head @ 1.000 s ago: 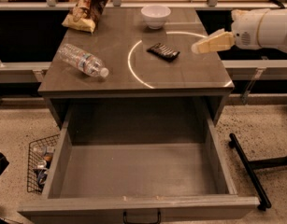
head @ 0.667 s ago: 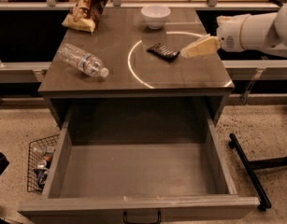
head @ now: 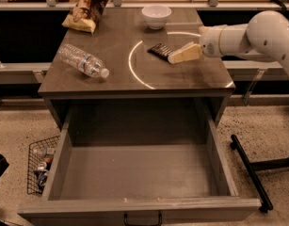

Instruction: Place rxbar chocolate into top drawer

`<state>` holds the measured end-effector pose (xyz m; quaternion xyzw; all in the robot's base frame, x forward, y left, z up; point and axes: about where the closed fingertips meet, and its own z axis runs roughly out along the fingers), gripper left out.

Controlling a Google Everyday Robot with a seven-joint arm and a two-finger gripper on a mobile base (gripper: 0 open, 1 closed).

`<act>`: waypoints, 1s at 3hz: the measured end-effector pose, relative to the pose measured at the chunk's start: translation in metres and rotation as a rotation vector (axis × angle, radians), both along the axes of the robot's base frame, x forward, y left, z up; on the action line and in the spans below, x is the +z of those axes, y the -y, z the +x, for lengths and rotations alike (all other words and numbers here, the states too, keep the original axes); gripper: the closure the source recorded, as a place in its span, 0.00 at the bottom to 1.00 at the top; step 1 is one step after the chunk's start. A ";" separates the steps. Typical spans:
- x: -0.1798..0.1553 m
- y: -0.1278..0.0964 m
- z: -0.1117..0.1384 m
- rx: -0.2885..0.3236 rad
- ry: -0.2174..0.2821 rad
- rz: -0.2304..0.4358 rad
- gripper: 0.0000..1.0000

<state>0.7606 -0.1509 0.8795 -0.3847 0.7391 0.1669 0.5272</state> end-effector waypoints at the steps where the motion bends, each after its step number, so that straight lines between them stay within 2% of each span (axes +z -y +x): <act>1: -0.013 -0.017 0.009 0.030 -0.012 0.037 0.00; 3: -0.039 -0.047 0.016 0.090 -0.060 0.117 0.00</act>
Offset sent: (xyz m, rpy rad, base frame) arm 0.0212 0.0516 -0.0367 0.1194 0.0489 0.1091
